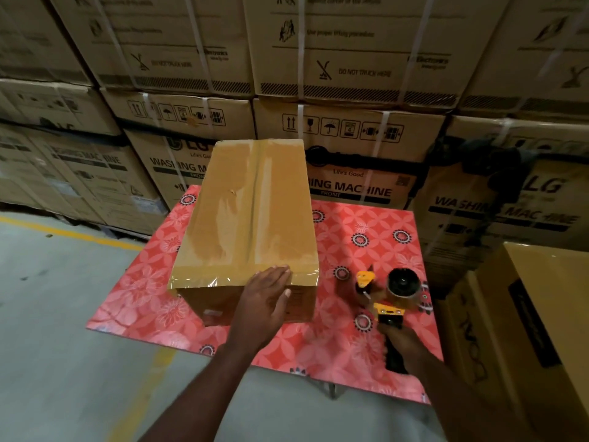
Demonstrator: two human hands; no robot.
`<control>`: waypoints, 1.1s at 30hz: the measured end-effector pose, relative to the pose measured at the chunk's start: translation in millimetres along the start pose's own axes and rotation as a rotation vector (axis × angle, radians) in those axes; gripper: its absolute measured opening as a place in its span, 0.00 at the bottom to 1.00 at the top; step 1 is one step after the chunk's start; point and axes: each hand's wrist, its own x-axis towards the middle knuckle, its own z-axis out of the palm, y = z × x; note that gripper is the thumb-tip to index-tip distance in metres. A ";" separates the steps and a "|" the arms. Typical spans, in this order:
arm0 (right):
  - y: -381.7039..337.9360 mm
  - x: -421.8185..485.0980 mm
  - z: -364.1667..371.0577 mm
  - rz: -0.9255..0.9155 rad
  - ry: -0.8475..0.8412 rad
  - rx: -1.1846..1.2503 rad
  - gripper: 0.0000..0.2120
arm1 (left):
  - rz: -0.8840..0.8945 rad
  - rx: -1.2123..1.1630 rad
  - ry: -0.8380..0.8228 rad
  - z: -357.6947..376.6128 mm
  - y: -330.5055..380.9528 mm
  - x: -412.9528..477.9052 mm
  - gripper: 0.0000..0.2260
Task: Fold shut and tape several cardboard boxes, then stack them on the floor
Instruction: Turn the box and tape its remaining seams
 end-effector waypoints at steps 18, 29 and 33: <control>-79.2 -84.5 137.7 -0.776 -0.196 0.248 0.17 | -0.064 -0.050 0.011 1.7 4.8 -1.1 0.21; -61.6 -70.6 148.7 -0.870 -0.001 -0.067 0.29 | -0.053 -0.054 0.000 0.3 6.4 -1.5 0.20; -78.6 -90.5 126.9 -0.858 -0.104 0.047 0.26 | -0.050 -0.008 0.017 -7.9 12.4 5.5 0.19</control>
